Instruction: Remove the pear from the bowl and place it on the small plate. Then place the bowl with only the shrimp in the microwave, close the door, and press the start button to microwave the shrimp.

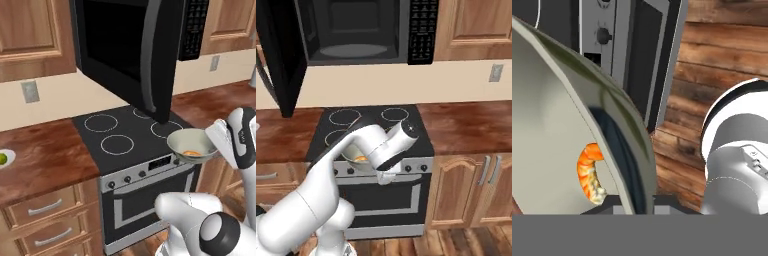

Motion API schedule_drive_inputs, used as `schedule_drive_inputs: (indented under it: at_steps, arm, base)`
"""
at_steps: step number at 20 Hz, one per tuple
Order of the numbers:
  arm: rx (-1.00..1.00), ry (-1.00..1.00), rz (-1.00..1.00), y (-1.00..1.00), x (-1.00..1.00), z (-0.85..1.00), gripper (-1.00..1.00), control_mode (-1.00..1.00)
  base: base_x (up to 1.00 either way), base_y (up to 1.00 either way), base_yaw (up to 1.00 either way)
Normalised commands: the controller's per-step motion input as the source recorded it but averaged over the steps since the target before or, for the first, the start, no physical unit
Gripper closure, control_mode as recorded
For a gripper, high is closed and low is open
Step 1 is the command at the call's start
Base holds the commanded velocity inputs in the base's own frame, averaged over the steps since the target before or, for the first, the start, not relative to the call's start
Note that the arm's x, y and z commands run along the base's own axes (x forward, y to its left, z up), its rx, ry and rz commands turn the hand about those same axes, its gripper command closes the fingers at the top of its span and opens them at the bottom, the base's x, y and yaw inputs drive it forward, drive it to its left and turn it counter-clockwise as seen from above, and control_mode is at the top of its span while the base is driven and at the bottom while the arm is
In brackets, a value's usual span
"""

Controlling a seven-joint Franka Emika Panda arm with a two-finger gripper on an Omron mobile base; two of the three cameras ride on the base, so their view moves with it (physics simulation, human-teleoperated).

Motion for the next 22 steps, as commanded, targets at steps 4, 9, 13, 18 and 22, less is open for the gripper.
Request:
schedule_drive_inputs:
  at_steps: [4,9,13,18,22]
  arm:
    - [0.0,0.0,0.0,0.0,0.0,0.0,1.0,1.0]
    - [0.0,0.0,0.0,0.0,0.0,0.0,1.0,1.0]
    - [0.0,0.0,0.0,0.0,0.0,0.0,1.0,1.0]
    - [0.0,0.0,0.0,0.0,0.0,0.0,1.0,1.0]
    - [0.0,0.0,0.0,0.0,0.0,0.0,1.0,1.0]
  base:
    - [0.99,-0.41,0.31]
    - [0.5,-0.24,0.38]
    - [0.42,-0.33,0.41]
    - [0.58,-0.27,0.35]
    - [0.54,-0.25,0.22]
